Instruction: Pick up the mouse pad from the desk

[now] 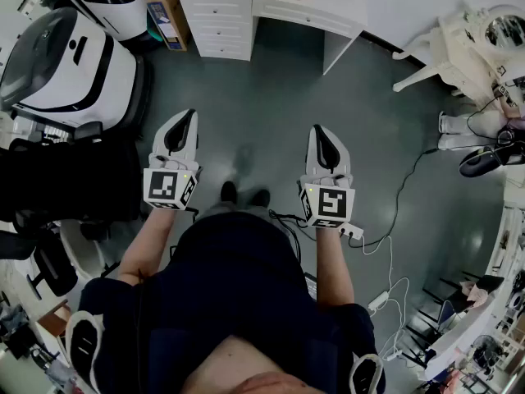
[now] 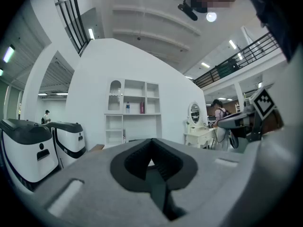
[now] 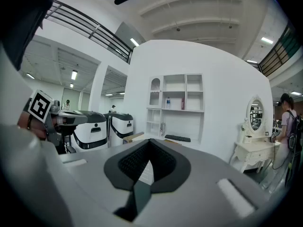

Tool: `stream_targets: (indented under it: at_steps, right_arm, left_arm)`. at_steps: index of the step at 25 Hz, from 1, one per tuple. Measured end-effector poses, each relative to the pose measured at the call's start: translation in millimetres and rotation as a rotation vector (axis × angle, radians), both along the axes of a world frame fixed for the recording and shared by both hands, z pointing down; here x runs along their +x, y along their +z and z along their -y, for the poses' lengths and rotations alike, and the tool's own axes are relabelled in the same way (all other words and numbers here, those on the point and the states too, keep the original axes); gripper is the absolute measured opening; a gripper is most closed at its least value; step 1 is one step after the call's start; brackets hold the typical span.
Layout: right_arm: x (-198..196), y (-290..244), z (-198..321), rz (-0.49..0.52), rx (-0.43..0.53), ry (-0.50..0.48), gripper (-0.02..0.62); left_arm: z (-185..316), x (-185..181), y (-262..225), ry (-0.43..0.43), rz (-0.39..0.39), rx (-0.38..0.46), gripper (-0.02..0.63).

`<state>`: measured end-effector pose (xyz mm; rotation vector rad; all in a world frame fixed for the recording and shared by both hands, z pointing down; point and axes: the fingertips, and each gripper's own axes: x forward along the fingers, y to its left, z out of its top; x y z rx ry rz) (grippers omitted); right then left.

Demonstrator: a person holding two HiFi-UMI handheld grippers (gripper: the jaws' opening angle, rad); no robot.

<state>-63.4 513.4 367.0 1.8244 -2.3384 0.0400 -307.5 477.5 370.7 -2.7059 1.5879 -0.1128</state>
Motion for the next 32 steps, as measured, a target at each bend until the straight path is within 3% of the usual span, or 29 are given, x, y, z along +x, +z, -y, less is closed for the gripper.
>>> stream_targets:
  at_steps: [32]
  right_arm:
    - [12,2,3,0.009,-0.014,0.0,-0.002]
  left_arm:
    - [9,17,3,0.023,0.016,-0.001,0.018]
